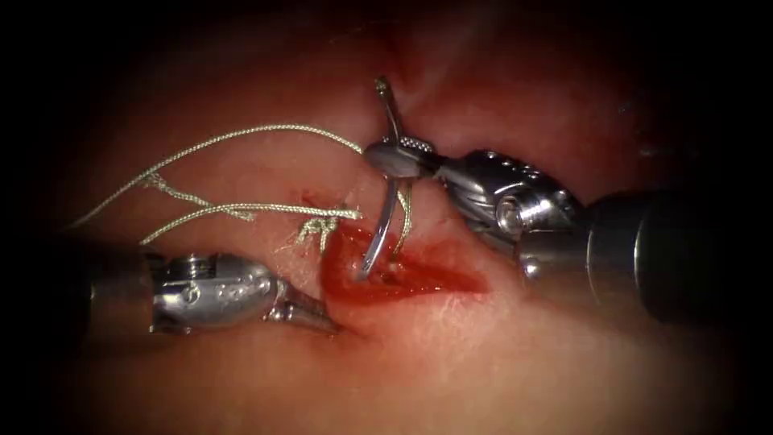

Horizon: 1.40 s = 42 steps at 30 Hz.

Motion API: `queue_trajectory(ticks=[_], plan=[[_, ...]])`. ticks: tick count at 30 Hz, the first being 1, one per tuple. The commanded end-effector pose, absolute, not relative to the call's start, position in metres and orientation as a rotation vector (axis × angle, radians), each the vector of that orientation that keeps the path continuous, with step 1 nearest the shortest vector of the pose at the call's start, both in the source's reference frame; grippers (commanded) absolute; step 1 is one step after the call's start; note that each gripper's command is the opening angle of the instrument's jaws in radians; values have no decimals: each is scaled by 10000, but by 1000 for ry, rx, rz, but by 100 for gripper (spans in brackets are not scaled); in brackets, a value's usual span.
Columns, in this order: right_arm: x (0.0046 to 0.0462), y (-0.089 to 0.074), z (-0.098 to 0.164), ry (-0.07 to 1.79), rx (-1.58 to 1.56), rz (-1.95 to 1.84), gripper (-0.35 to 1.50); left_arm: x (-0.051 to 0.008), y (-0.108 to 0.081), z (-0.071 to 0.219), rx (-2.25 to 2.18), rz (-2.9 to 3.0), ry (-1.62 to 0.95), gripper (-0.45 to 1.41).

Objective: Wound Closure

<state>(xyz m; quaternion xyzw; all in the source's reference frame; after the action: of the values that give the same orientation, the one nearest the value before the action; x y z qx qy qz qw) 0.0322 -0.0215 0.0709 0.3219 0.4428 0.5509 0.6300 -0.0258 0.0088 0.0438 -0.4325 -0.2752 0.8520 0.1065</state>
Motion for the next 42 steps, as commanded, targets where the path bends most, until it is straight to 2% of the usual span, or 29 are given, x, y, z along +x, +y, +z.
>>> queue_trajectory(ticks=[1, 26, 42], plan=[[332, -220, 712, 1016, 743, 1254, -35, -263, 88, 445, -1276, 2509, -810, -3], [341, -257, 698, 997, 893, 1350, -35, -263, 88, 445, -1273, 2512, -811, -7], [326, -259, 727, 947, 1202, 1664, -35, -263, 88, 445, -1273, 2512, -811, -7]])
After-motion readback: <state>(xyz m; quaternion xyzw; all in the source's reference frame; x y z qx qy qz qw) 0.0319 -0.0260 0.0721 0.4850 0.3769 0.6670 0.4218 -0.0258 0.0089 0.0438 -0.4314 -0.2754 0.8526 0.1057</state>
